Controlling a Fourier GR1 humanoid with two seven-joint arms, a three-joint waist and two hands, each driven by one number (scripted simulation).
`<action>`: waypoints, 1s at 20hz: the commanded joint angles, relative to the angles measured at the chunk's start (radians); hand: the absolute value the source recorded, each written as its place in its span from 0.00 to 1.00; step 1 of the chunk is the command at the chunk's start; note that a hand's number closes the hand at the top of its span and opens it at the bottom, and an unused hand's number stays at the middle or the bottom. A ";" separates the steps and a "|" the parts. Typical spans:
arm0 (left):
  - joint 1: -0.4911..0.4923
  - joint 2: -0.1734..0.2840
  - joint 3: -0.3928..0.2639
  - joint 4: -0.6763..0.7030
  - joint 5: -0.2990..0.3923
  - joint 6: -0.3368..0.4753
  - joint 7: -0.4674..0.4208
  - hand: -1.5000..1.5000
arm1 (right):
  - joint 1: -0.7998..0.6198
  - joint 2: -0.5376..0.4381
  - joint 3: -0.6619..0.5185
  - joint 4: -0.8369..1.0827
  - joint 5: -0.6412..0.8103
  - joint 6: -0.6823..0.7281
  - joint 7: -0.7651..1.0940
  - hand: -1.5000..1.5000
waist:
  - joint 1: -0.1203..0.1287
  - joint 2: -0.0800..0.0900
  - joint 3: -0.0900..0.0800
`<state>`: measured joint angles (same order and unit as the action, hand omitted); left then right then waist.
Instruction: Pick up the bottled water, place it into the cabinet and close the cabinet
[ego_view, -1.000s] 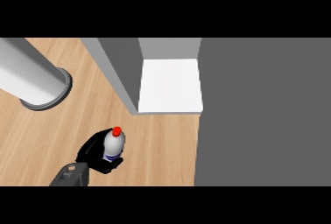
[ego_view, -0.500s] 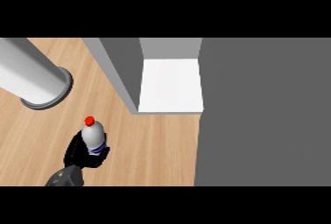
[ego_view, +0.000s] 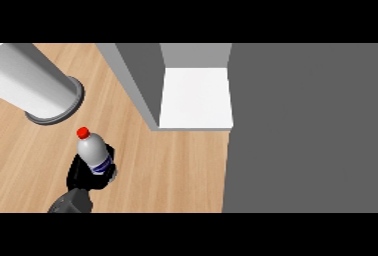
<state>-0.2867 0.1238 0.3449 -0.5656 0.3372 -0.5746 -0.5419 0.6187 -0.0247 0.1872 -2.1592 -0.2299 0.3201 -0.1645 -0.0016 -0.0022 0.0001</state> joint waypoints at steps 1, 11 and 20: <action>0.031 -0.044 -0.021 -0.107 0.047 -0.003 0.050 1.00 | -0.039 -0.038 -0.046 0.033 -0.053 0.031 0.013 0.00 | 0.002 0.000 0.000; 0.201 -0.122 -0.250 -0.589 0.138 0.203 0.289 1.00 | 0.011 0.009 0.059 -0.024 0.017 -0.029 0.028 0.00 | 0.000 -0.002 0.000; 0.092 -0.124 -0.486 -0.766 0.132 0.562 0.310 1.00 | -0.007 -0.020 0.044 -0.011 -0.024 -0.011 0.029 0.00 | -0.005 0.000 0.000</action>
<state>-0.1750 0.0027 -0.0147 -1.2541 0.4620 -0.1642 -0.2304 0.6144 -0.0272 0.2400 -2.1598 -0.2320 0.3017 -0.1514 -0.0052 -0.0027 0.0004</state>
